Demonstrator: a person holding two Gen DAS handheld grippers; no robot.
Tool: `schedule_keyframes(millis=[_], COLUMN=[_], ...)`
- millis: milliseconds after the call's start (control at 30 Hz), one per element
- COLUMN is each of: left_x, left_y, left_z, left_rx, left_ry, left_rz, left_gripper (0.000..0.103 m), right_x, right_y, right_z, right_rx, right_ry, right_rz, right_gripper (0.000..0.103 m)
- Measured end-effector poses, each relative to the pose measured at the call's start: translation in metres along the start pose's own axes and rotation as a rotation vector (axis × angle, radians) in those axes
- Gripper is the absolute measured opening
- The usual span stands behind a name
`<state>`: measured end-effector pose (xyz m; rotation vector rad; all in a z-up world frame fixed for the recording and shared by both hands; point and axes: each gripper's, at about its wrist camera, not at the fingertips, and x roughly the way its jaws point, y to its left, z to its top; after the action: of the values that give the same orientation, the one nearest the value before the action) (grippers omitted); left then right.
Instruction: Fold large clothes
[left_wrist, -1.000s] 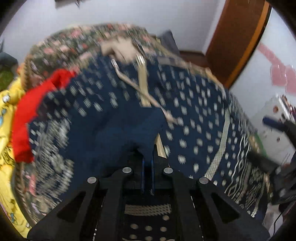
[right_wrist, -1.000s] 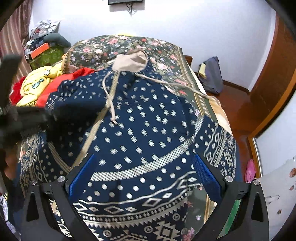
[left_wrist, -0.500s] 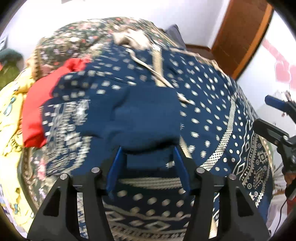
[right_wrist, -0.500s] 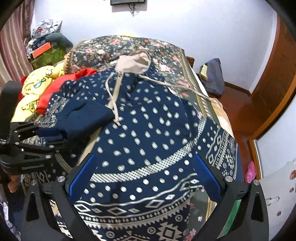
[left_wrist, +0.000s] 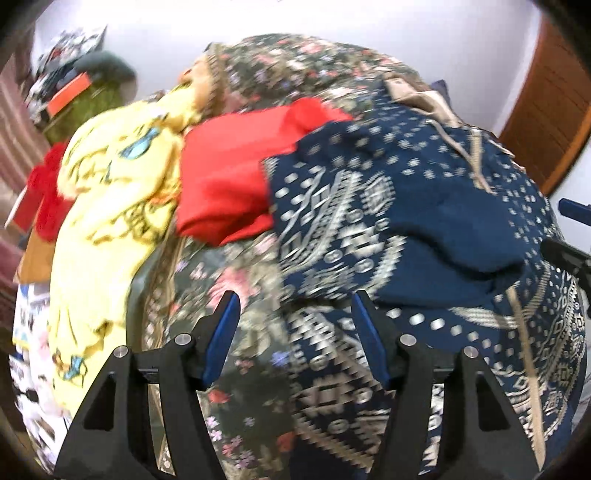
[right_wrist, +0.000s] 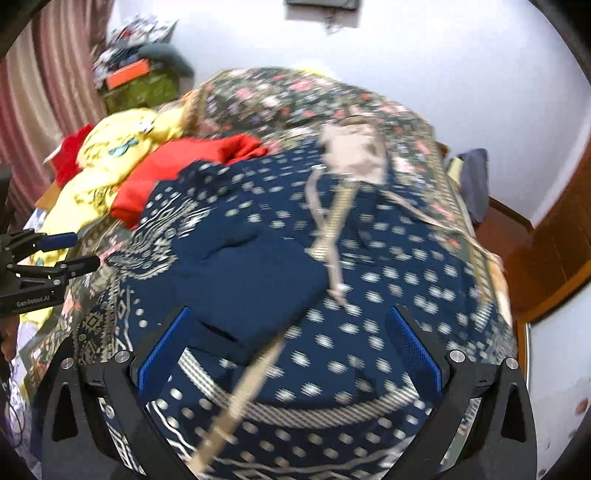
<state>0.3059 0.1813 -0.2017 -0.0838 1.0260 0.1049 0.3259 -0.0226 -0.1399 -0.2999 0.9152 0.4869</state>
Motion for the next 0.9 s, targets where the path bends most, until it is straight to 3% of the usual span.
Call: schedule_keyframes(millis=[267, 333, 533, 667, 800, 900], left_x=[0.014, 0.017, 0.02, 0.02, 0.014, 0.006], left_y=[0.034, 0.038, 0.041, 0.04, 0.035, 0.028], left_z=[-0.015, -0.016, -0.014, -0.012, -0.01, -0.006], left_rx=[-0.072, -0.077, -0.088, -0.088, -0.084, -0.072], left_ry=[0.022, 0.023, 0.018, 0.013, -0.004, -0.019], left_rz=[0.007, 0.01, 0.005, 0.008, 0.007, 0.012], left_gripper=[0.062, 0.062, 0.062, 0.062, 0.062, 0.062], right_x=[0.068, 0.082, 0.111, 0.113, 0.109, 0.097], right_y=[0.062, 0.07, 0.079, 0.081, 0.073, 0.061], right_z=[0.021, 0.026, 0.03, 0.027, 0.031, 0.037], right_rx=[-0.112, -0.11, -0.116, -0.193, -0.202, -0.165], right_ry=[0.113, 0.134, 0.17, 0.114, 0.099, 0.074], right_rz=[0.073, 0.083, 0.084, 0.013, 0.007, 0.047], right_gripper=[0.102, 0.096, 0.073, 0.046, 0.015, 0.012])
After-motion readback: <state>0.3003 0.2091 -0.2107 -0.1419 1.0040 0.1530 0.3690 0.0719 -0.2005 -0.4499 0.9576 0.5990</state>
